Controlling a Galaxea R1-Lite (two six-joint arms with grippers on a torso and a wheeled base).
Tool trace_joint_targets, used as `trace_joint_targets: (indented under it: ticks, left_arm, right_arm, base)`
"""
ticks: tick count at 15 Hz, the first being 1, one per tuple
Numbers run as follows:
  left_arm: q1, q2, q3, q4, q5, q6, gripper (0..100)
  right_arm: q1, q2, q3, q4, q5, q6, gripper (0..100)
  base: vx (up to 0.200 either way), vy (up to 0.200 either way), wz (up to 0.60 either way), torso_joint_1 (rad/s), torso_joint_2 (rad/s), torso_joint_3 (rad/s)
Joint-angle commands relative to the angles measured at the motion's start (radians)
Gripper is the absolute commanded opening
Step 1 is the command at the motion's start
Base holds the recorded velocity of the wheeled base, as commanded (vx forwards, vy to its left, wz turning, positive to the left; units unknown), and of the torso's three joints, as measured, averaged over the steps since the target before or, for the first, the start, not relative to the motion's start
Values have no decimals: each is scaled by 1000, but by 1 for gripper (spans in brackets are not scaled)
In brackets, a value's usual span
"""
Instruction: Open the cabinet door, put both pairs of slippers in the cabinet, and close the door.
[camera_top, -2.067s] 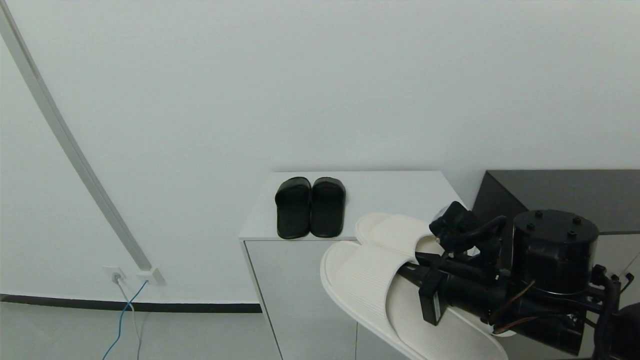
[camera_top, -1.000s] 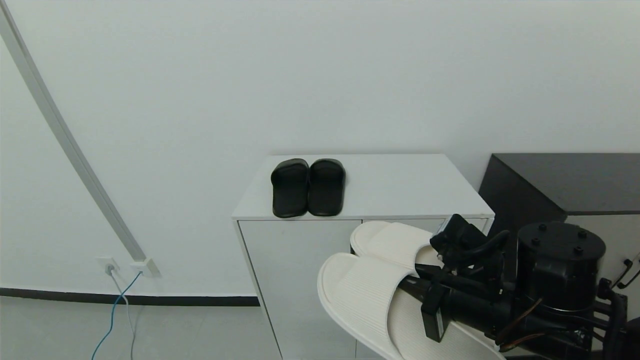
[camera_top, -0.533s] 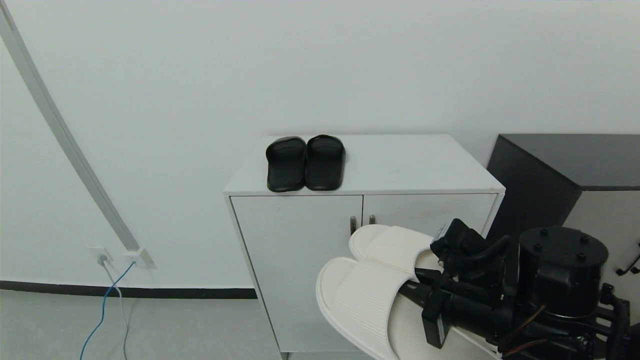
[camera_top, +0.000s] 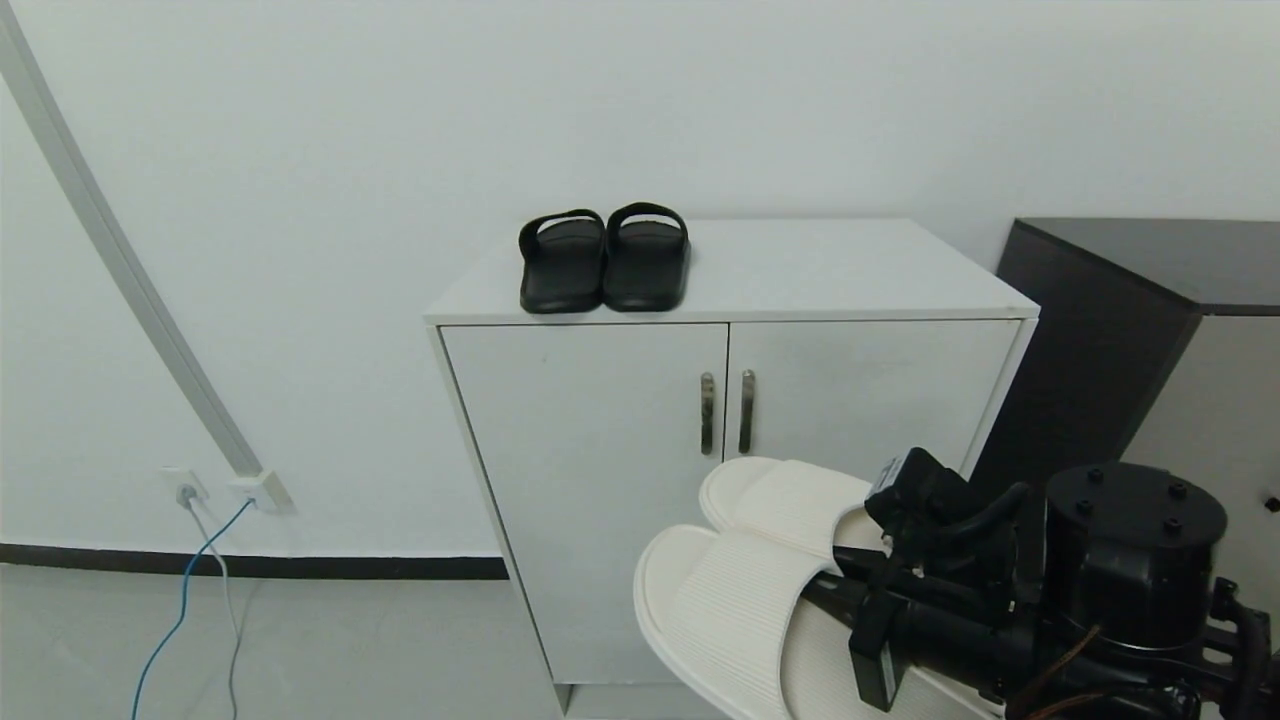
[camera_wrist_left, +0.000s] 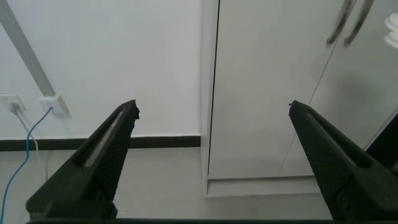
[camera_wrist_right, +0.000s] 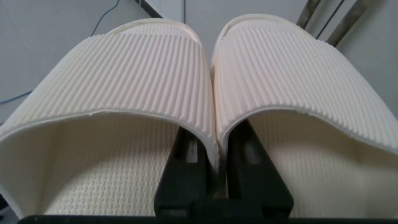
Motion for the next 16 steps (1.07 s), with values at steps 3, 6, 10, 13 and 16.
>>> trace_joint_targets:
  ticks: [3, 6, 10, 13, 16]
  left_arm:
    - [0, 1, 0, 0, 0, 0, 100]
    - [0, 1, 0, 0, 0, 1, 100]
    - [0, 1, 0, 0, 0, 4, 100]
    - [0, 1, 0, 0, 0, 3, 100]
    - [0, 1, 0, 0, -2, 0, 100]
  right_arm:
    - [2, -1, 2, 0, 1, 1, 0]
    - [10, -2, 2, 0, 1, -2, 0]
    - [10, -2, 3, 0, 1, -2, 0]
    - [10, 4, 2, 0, 1, 1, 0]
    - [10, 7, 3, 0, 1, 1, 0]
  base:
    - [0, 0, 0, -142, 474, 326]
    - [0, 0, 0, -121, 468, 334]
    - [0, 0, 0, -78, 449, 369]
    - [0, 0, 0, -32, 437, 404]
    - [0, 0, 0, 1, 53, 41]
